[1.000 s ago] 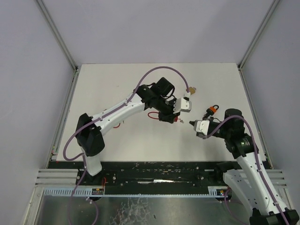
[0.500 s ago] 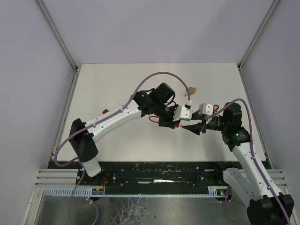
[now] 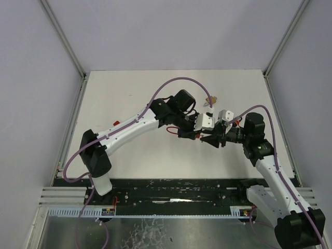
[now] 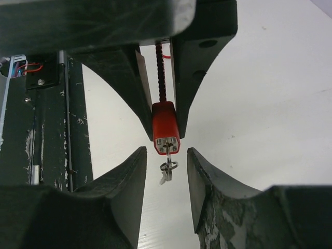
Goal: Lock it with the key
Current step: Lock the lock.
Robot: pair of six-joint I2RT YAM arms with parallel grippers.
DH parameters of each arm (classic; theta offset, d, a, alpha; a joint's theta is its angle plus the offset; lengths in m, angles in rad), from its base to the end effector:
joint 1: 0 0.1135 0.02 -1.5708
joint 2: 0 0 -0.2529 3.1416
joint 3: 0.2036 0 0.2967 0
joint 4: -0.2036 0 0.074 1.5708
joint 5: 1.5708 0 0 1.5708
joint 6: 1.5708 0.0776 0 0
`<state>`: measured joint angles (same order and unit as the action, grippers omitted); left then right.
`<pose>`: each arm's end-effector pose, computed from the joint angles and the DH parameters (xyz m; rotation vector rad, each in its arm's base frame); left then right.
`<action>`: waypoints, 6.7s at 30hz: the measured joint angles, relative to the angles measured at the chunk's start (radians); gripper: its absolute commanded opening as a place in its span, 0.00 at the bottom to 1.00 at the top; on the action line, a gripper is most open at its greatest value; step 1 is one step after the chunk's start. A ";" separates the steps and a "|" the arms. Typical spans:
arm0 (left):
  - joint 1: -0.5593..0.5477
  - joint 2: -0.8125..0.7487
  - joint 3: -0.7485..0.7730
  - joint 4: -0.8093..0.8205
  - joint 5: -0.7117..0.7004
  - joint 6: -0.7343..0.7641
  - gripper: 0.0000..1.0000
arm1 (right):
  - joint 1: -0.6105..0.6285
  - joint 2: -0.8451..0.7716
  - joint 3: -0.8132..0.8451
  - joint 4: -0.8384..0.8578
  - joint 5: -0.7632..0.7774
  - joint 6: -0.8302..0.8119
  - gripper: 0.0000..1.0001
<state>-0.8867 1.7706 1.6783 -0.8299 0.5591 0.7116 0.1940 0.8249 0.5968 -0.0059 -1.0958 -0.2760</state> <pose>0.2522 -0.3744 0.2829 1.9132 1.5327 -0.7695 0.2335 0.1162 0.2666 -1.1145 1.3670 0.9173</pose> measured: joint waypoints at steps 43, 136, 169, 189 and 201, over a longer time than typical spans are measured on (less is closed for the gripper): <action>0.010 0.042 0.062 -0.018 0.052 0.007 0.00 | 0.063 -0.076 -0.035 -0.045 0.174 -0.303 0.12; -0.017 -0.092 -0.132 0.212 0.024 -0.045 0.00 | -0.035 -0.122 -0.046 -0.005 0.043 -0.143 0.22; 0.035 -0.196 -0.387 0.293 -0.029 -0.503 0.00 | -0.070 0.135 0.206 -0.419 -0.197 -0.441 0.64; -0.095 -0.323 -0.513 0.435 -0.156 -0.490 0.00 | -0.037 0.218 0.243 -0.587 -0.261 -0.679 0.50; -0.122 -0.288 -0.514 0.457 -0.229 -0.500 0.00 | 0.037 0.255 0.203 -0.612 -0.248 -0.716 0.38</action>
<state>-1.0084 1.4830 1.1641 -0.3733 0.3298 0.2119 0.2306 1.0798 0.7994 -0.6178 -1.3437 -0.9924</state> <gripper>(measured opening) 0.209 0.449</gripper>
